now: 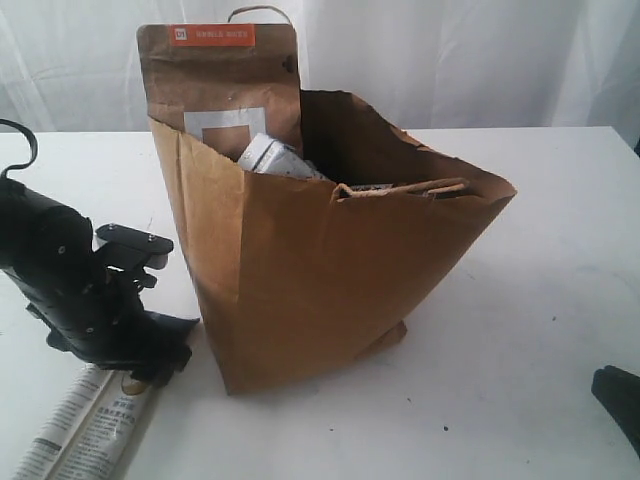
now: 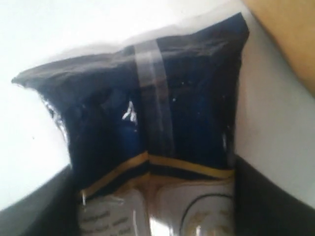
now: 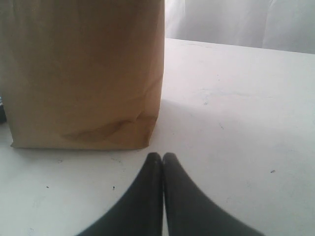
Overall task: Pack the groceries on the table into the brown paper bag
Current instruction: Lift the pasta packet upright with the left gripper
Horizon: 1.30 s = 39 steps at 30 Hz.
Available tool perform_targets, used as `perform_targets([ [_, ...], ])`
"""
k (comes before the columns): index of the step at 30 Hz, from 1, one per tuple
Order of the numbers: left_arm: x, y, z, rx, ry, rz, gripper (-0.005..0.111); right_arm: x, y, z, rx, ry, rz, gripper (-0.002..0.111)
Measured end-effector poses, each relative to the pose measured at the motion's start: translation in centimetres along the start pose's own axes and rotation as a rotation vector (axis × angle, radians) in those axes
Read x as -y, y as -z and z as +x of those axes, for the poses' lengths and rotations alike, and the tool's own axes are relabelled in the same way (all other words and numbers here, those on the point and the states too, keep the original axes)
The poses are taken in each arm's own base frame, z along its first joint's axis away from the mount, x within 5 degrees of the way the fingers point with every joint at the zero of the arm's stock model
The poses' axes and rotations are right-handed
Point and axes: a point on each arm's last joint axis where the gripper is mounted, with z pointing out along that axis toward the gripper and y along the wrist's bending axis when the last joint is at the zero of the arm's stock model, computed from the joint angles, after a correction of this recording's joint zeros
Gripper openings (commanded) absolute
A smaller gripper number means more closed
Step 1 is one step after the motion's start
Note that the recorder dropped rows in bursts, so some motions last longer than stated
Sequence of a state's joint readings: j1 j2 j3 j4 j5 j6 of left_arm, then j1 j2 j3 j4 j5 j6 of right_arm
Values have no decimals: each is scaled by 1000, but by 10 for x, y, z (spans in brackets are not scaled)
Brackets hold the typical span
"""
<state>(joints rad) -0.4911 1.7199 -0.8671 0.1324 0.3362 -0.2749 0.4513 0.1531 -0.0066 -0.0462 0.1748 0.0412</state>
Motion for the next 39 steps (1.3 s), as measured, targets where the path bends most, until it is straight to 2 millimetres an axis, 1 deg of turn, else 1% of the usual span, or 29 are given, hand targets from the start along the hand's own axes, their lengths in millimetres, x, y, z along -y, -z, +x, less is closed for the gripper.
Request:
perform_targets([
  [2, 0, -1, 0, 3, 3, 2, 1, 0, 0, 0, 0, 0, 0, 0],
  [8, 0, 1, -1, 8, -22, 5, 0, 0, 0, 0, 0, 0, 0, 0],
  [11, 0, 10, -1, 25, -33, 5, 0, 0, 0, 0, 0, 0, 0, 0],
  [14, -1, 36, 3, 69, -33, 4, 0, 0, 0, 0, 0, 0, 0, 0],
  [19, -6, 104, 10, 276, -55, -14, 0, 0, 0, 0, -2, 0, 0, 0],
  [22, -10, 136, 20, 366, -51, -31, 0, 0, 0, 0, -2, 0, 0, 0],
  [28, -16, 183, 48, 480, -20, -52, 0, 0, 0, 0, -2, 0, 0, 0],
  [33, -19, 210, 72, 540, 1, -54, 0, 0, 0, 0, -2, 0, 0, 0],
  [35, -21, 224, 80, 571, 11, -55, 0, 0, 0, 0, -2, 0, 0, 0],
  [37, -22, 246, 86, 629, 22, -53, 0, 0, 0, 0, -2, 0, 0, 0],
  [39, -23, 273, 89, 723, 31, -45, 0, 0, 0, 0, -2, 0, 0, 0],
])
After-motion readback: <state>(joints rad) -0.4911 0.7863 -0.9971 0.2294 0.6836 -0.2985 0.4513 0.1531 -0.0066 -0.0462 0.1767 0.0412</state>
